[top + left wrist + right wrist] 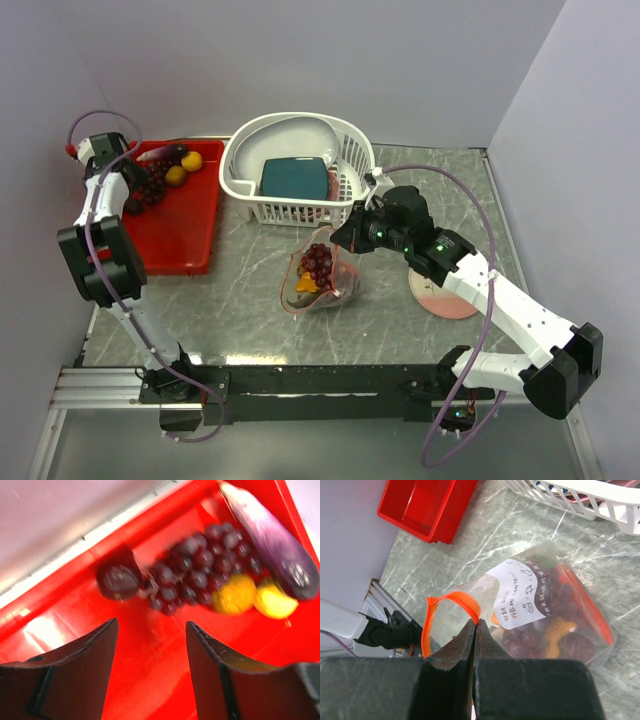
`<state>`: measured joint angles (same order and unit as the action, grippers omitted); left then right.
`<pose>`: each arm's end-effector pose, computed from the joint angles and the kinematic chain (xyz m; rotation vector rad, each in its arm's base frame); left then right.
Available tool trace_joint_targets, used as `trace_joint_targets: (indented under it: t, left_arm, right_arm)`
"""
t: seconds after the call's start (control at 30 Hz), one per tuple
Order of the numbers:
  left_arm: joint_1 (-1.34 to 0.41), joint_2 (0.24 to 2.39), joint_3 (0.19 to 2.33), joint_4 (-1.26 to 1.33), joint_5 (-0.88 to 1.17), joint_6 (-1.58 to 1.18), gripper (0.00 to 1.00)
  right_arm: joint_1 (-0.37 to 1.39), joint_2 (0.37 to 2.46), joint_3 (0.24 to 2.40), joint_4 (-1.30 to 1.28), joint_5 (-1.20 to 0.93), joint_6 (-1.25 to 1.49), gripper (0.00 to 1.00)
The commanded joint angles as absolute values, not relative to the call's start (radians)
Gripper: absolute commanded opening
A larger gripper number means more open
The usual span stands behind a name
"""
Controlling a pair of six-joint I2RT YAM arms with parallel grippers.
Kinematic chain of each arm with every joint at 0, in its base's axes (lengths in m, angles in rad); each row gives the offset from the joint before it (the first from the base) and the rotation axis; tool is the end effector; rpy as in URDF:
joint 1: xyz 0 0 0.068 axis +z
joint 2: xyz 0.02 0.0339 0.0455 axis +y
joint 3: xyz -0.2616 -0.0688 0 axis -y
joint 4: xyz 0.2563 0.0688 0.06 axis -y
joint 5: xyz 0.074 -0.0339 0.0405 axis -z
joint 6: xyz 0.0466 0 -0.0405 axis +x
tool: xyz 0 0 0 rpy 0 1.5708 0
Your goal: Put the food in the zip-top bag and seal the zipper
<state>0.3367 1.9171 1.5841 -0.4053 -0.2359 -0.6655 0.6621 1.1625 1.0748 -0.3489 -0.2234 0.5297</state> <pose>0.4295 0.1619 0.2522 -1.2017 1.9450 0.1017 0.2184 0.1833 0.3404 -0.2929 2.1166 0.9597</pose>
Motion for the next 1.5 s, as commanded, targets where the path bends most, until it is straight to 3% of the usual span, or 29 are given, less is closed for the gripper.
trace_joint_targets:
  t: [0.0, 0.33, 0.7, 1.1, 1.2, 1.23, 1.47]
  left_arm:
    - [0.362, 1.975, 1.692, -0.432, -0.305, -0.630, 0.61]
    - [0.371, 2.097, 1.773, -0.463, -0.387, -0.655, 0.54]
    - [0.371, 2.166, 1.744, -0.431, -0.397, -0.673, 0.62]
    - [0.370, 2.218, 1.753, -0.416, -0.397, -0.690, 0.63]
    - [0.367, 2.215, 1.737, -0.408, -0.397, -0.693, 0.60]
    - [0.365, 2.214, 1.733, -0.407, -0.396, -0.695, 0.53]
    - [0.354, 2.123, 1.663, -0.413, -0.391, -0.721, 0.34]
  right_arm:
    - [0.643, 1.166, 1.068, -0.287, -0.242, 0.518, 0.00]
    - [0.638, 1.177, 1.058, -0.275, -0.275, 0.515, 0.00]
    - [0.638, 1.187, 1.057, -0.272, -0.298, 0.515, 0.00]
    - [0.637, 1.204, 1.058, -0.267, -0.313, 0.514, 0.00]
    - [0.638, 1.209, 1.058, -0.268, -0.316, 0.514, 0.00]
    - [0.638, 1.206, 1.058, -0.268, -0.314, 0.514, 0.00]
    - [0.637, 1.198, 1.057, -0.265, -0.324, 0.515, 0.00]
